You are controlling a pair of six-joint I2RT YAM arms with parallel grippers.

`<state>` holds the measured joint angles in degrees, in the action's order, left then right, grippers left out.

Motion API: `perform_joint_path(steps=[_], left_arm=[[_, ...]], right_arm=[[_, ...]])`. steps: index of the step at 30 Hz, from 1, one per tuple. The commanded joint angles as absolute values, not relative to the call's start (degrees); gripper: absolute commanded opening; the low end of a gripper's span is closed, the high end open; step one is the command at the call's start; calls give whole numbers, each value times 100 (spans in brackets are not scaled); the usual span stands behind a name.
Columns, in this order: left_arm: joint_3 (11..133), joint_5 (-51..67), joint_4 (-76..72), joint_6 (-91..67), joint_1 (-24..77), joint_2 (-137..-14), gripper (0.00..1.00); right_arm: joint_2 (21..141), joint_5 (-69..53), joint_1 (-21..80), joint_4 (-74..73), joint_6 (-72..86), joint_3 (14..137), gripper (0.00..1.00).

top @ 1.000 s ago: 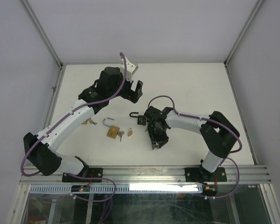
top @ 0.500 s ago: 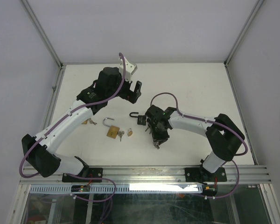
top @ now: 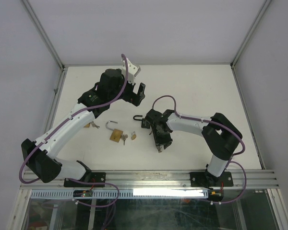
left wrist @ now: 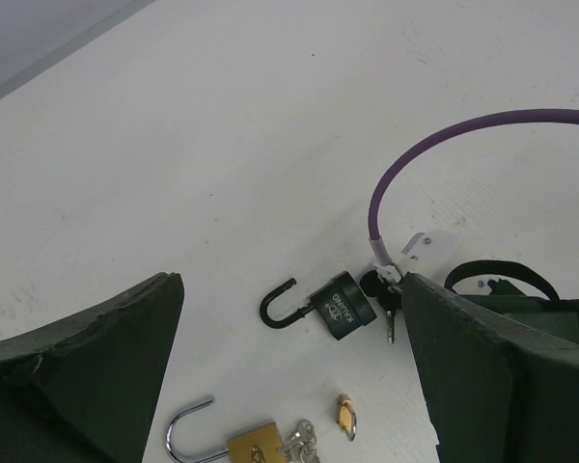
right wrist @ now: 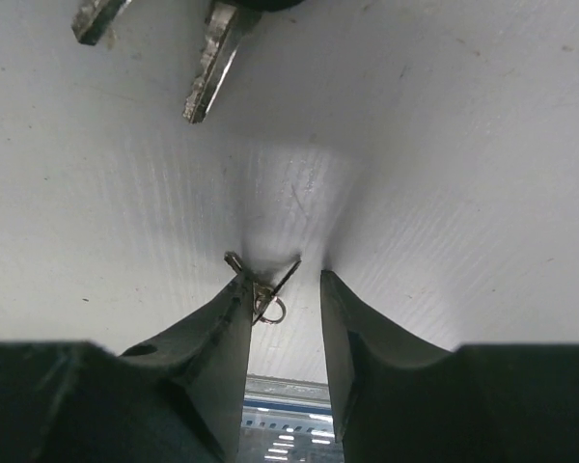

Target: Unlock with the key

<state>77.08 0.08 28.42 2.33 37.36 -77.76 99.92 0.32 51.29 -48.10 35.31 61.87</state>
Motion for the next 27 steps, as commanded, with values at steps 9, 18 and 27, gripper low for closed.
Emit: perform_joint_path(steps=[9, 18, 27], left_arm=[[7787, 117, 2628, 280, 3673, -7690, 99], [7795, 116, 2601, 298, 3672, -7695, 99], [7776, 305, 2584, 425, 3662, -7623, 99]], right_arm=[[9932, -223, 5249, -4474, 3614, 6186, 23], [9680, -225, 5247, -4405, 3653, 6098, 0], [8629, -480, 5196, -4434, 3142, 6235, 0]])
